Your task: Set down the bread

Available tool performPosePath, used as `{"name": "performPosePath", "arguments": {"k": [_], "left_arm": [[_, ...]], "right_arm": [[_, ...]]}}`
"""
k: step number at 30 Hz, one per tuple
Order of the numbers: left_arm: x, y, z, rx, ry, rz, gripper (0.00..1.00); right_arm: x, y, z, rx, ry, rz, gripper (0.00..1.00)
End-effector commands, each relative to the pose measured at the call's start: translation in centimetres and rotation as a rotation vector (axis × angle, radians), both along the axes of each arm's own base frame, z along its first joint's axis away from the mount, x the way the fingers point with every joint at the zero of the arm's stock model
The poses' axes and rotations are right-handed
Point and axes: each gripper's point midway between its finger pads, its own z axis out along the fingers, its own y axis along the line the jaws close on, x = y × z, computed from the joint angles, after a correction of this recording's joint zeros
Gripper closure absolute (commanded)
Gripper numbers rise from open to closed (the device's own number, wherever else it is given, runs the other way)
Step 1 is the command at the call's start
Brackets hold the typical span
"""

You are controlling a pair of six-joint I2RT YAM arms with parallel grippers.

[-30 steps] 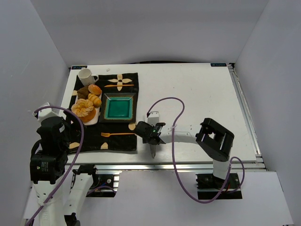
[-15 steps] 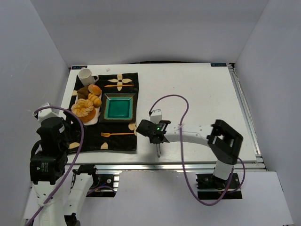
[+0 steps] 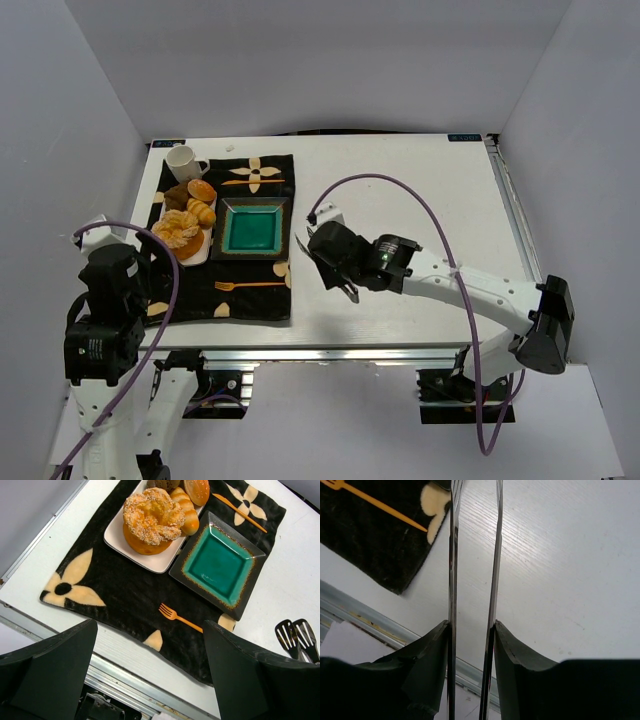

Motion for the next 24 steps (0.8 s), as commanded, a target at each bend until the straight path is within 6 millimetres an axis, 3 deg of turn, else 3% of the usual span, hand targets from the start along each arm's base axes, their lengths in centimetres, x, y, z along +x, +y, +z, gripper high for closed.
{"name": "performPosePath", "arguments": {"k": [1, 7, 10, 14, 16, 17, 19, 20, 21, 24], "left_arm": [[0.2, 0.1, 1.4, 0.009, -0.027, 0.002, 0.02], [-0.2, 0.7, 1.9, 0.027, -0.03, 0.03, 0.02], [-0.1, 1.0, 2.2, 0.034, -0.043, 0.049, 0.02], [0.0, 1.5, 3.2, 0.042, -0.074, 0.076, 0.02], [-0.1, 1.7, 4.1, 0.044, -0.104, 0.09, 0.02], [-0.1, 1.8, 4.5, 0.046, -0.114, 0.098, 0.02], [-0.5, 2.3, 5.7, 0.056, -0.148, 0.122, 0.02], [-0.6, 2.4, 6.0, 0.06, -0.155, 0.128, 0.02], [-0.7, 2.6, 6.3, 0.067, -0.163, 0.137, 0.02], [-0.9, 2.8, 7.0, 0.075, -0.177, 0.145, 0.02]], "right_arm": [[0.5, 2.4, 4.0, 0.046, -0.082, 0.17, 0.55], [2.2, 8.1, 6.7, 0.088, -0.168, 0.355, 0.57], [3.1, 12.4, 8.2, 0.15, -0.193, 0.441, 0.57], [4.0, 16.4, 9.1, 0.197, -0.196, 0.522, 0.57], [4.4, 17.8, 9.3, 0.217, -0.195, 0.541, 0.57], [4.8, 18.8, 8.1, 0.216, -0.175, 0.553, 0.57], [5.6, 20.1, 9.2, 0.258, -0.198, 0.56, 0.56], [6.3, 20.8, 8.0, 0.251, -0.183, 0.561, 0.55], [6.8, 21.4, 8.6, 0.269, -0.197, 0.559, 0.54], [8.2, 22.4, 7.4, 0.296, -0.18, 0.574, 0.53]]}}
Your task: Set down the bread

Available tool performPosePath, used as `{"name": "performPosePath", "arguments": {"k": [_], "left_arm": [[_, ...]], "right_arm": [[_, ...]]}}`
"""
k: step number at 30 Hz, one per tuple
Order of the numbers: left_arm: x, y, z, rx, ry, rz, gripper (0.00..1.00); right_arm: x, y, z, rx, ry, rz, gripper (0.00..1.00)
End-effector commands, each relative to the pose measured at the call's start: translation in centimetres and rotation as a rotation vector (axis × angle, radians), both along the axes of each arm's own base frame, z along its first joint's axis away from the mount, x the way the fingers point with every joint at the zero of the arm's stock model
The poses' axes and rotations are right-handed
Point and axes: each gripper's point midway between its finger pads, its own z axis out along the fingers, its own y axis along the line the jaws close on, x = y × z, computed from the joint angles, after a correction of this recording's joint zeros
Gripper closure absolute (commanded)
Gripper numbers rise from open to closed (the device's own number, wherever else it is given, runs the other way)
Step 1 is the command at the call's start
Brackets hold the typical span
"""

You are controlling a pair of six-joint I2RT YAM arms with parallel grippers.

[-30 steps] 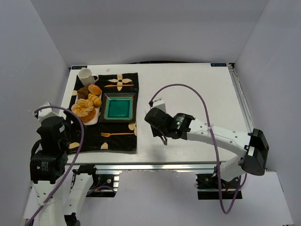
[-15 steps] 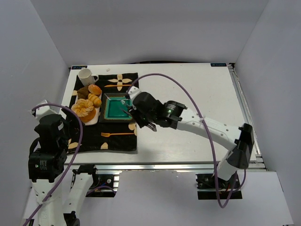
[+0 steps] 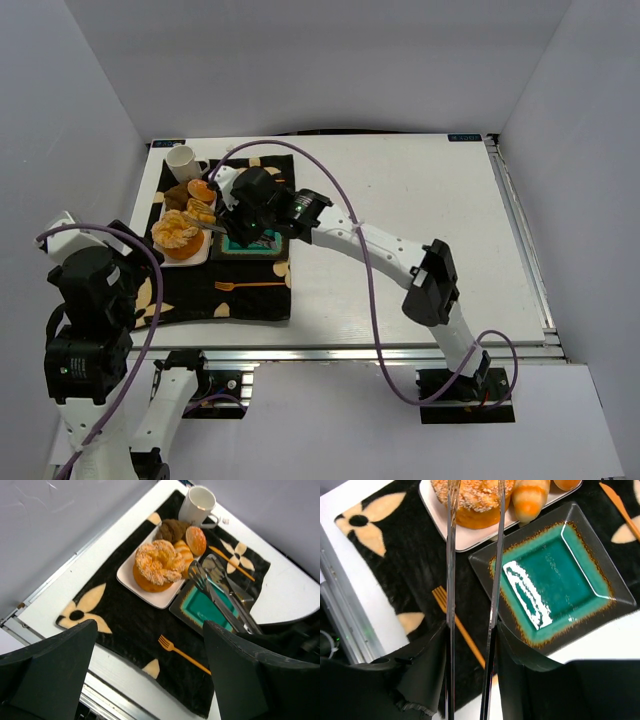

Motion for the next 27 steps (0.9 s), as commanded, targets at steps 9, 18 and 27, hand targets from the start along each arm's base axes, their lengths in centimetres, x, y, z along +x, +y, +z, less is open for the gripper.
{"name": "performPosePath", "arguments": {"k": [9, 18, 27], "left_arm": [[-0.4, 0.9, 1.0, 0.022, -0.028, 0.049, 0.02], [-0.4, 0.8, -0.5, 0.021, 0.009, 0.043, 0.02], [-0.6, 1.0, -0.2, 0.032, 0.008, 0.049, 0.02]], "right_arm": [[4.0, 3.9, 1.5, 0.218, 0.036, 0.078, 0.52], [4.8, 5.6, 0.2, 0.281, 0.107, 0.081, 0.49], [5.8, 5.9, -2.1, 0.266, 0.13, 0.058, 0.44]]}}
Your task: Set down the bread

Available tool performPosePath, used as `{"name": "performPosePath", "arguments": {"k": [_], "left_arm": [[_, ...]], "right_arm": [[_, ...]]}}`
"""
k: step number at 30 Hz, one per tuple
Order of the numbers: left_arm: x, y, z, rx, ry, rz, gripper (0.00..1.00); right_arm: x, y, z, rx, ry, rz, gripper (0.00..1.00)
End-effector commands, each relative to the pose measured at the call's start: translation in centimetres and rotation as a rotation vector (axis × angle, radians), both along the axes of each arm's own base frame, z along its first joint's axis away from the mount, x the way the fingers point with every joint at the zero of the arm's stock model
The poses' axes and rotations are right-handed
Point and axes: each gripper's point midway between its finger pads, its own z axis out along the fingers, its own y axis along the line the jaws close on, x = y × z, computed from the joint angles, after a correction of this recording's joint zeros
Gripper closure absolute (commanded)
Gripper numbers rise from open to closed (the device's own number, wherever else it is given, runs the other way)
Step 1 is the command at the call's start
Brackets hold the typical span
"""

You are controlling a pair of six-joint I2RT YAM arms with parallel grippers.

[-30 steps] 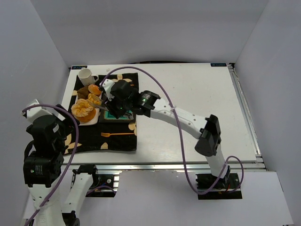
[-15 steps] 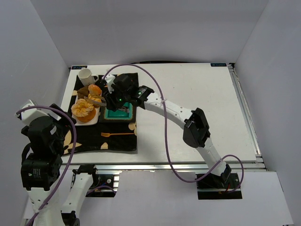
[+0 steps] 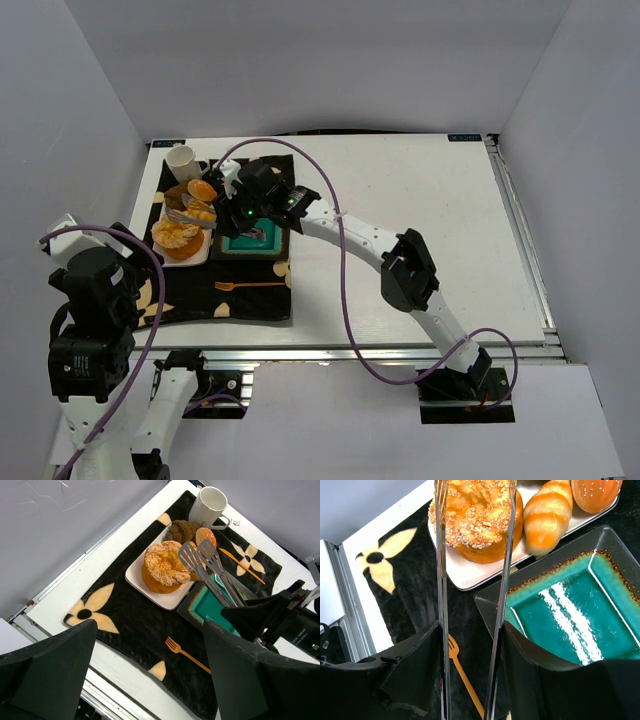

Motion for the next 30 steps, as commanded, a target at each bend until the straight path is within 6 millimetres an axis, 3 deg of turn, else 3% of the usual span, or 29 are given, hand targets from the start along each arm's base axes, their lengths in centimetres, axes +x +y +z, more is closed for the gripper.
{"name": "performPosePath", "arguments": {"k": [1, 14, 21, 24, 30], "left_arm": [[-0.3, 0.3, 0.2, 0.017, 0.001, 0.009, 0.02], [-0.2, 0.5, -0.2, 0.028, 0.019, 0.018, 0.02], [-0.1, 0.5, -1.2, 0.026, 0.045, 0.018, 0.02], [-0.1, 0.5, -1.3, 0.026, 0.046, 0.018, 0.02], [-0.4, 0.7, -1.4, 0.032, 0.046, 0.026, 0.02]], "right_arm": [[1.3, 1.0, 2.5, 0.088, -0.039, -0.004, 0.44], [2.7, 0.9, -1.8, 0.043, 0.011, -0.015, 0.43], [2.0, 1.0, -3.2, 0.028, 0.045, 0.028, 0.46], [1.6, 1.1, -3.2, 0.033, 0.055, 0.044, 0.52], [0.9, 1.1, -2.8, 0.044, 0.083, 0.07, 0.79]]}}
